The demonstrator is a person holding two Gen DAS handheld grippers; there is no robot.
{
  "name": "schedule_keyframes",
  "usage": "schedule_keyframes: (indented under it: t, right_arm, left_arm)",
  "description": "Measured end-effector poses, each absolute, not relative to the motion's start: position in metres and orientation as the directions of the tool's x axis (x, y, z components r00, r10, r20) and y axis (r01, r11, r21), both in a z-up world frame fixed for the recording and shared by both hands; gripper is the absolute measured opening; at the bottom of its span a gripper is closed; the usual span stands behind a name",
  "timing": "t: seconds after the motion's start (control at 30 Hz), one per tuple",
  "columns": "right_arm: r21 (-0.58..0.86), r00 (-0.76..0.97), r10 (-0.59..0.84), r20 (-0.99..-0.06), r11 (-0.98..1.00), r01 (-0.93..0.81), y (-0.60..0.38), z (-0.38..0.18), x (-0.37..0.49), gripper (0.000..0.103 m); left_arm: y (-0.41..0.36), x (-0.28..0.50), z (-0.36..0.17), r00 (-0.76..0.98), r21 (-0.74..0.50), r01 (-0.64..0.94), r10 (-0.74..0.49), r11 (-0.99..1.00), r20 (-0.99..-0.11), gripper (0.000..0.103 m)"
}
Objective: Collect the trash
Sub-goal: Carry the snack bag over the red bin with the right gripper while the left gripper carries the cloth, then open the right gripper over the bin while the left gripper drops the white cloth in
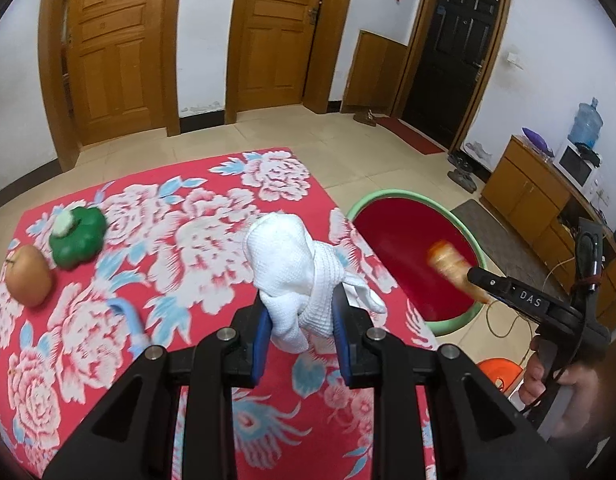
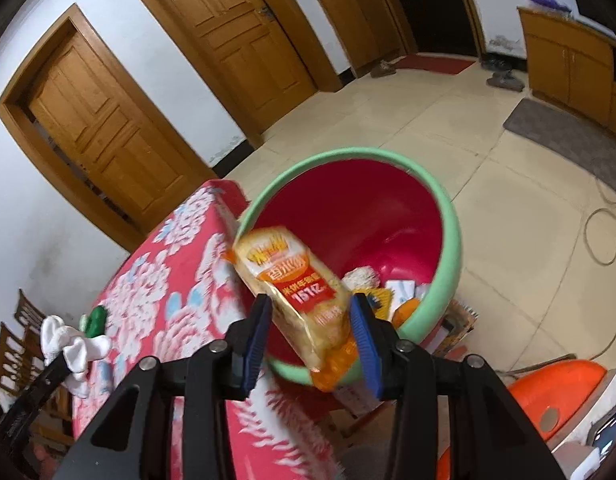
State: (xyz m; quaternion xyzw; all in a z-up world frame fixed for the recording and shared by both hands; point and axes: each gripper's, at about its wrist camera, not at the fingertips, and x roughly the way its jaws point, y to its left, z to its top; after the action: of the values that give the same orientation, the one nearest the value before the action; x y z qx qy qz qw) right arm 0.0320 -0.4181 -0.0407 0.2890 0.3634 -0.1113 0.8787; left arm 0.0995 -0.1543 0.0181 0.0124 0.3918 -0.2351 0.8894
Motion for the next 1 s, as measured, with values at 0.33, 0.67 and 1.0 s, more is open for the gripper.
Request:
schedule_keyframes:
  t: [0.33, 0.67, 1.0]
  right_arm:
    - [0.415, 0.736, -0.030, -0.677, 0.810, 0.415, -0.425, -0.032, 0.017, 0.048]
    - [0.429, 0.749, -0.058, -0.660, 0.789, 0.439, -0.435, -0.027, -0.012, 0.058]
    - [0.422, 0.731, -0.073, -0.678, 0.776, 0.469, -0.439, -0.040, -0.017, 0.061]
  left_arm:
    - [-0.195, 0.111, 0.007, 0.539, -0.164, 0.497, -0.451, 0.852, -0.712, 0.027]
    - [-0.247, 0.113, -0.003, 0.497, -0.139, 0.567, -0.472, 0.812, -0.728, 0.027]
    - [-0.292, 0.125, -0.022, 0.470, -0.112, 0.623, -0.485, 0.774, -0.738, 0.032]
